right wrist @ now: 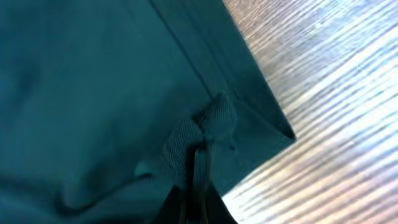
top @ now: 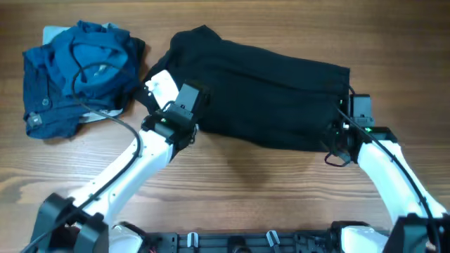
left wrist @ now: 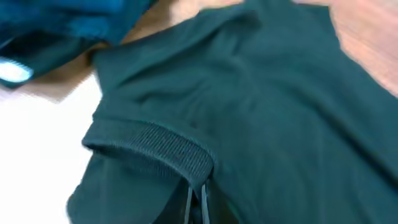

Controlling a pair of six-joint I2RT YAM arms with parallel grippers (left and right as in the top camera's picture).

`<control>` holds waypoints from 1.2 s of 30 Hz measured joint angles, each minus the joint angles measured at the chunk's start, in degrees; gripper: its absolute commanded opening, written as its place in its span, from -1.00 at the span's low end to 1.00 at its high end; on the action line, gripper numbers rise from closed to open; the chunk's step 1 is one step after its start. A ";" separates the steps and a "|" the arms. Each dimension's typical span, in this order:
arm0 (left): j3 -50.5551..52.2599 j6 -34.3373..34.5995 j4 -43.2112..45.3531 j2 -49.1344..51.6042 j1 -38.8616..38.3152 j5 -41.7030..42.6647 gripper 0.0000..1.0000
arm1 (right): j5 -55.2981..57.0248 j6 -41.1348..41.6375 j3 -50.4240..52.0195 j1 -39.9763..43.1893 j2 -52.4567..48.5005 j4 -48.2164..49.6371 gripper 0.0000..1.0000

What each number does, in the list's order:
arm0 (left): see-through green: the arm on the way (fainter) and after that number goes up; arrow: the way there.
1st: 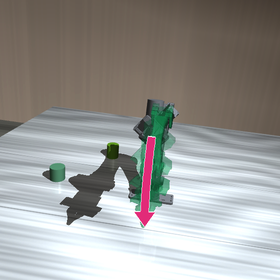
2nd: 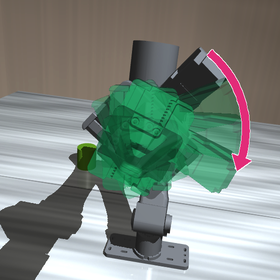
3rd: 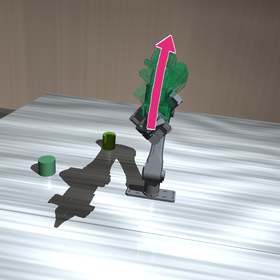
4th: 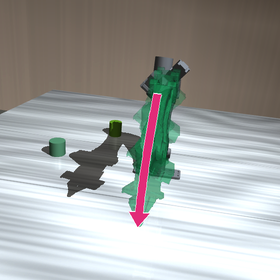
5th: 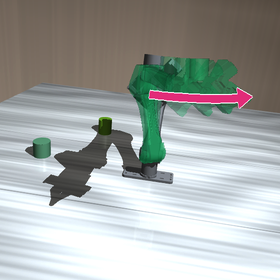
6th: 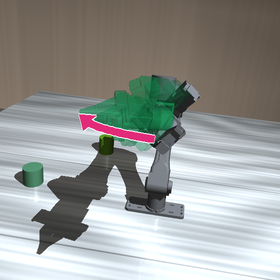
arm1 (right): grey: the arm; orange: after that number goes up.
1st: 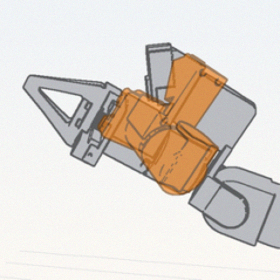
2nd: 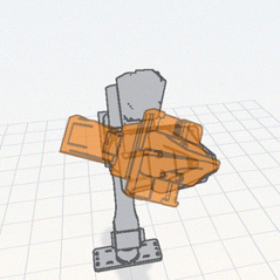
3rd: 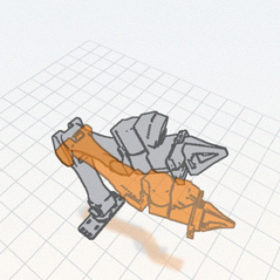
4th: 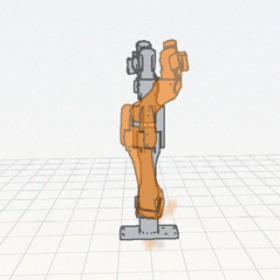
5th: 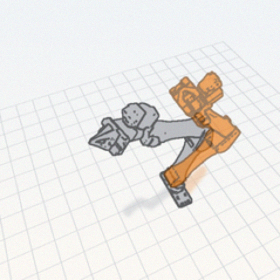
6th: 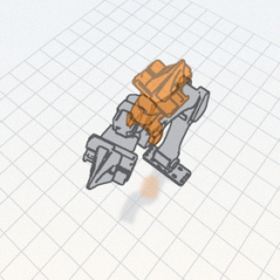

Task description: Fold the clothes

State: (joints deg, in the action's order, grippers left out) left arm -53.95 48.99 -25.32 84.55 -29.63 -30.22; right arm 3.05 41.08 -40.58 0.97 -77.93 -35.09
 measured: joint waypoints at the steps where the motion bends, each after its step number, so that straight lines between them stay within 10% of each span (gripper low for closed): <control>1: 0.02 -0.81 1.70 0.46 0.00 -0.26 -0.92 | 0.02 -0.09 0.00 0.00 -1.05 1.27 -0.91; 17: -0.02 -5.46 18.53 8.98 0.00 -2.34 -0.85 | 0.46 -2.99 0.00 0.00 -4.39 17.03 -0.73; 18: -0.02 -5.46 19.47 9.42 0.00 -3.06 -0.63 | 0.98 -3.26 0.00 0.00 -5.27 17.38 -0.14; 20: -0.02 -5.90 20.81 9.64 0.42 -4.70 0.43 | 2.03 -3.43 0.00 0.00 -6.45 18.82 0.90; 23: -0.02 -6.88 21.55 9.64 3.41 -5.60 0.99 | 2.58 -5.09 -0.02 0.00 -6.93 21.51 0.99; 30: -0.02 -21.38 18.25 4.31 6.51 2.29 0.89 | -6.01 -22.34 -12.85 0.48 -7.30 8.72 0.85; 33: -0.13 -23.39 15.02 0.63 6.51 8.00 0.47 | -11.69 -28.94 -14.97 -0.48 -7.30 4.46 0.68; 36: -0.17 -24.44 11.08 0.20 6.51 11.06 -0.40 | -14.58 -31.93 -14.97 -5.77 -7.37 1.88 -0.03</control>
State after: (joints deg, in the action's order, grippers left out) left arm -54.13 24.56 -14.24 84.75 -23.11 -19.16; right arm -11.53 9.15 -55.55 -4.80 -85.30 -33.21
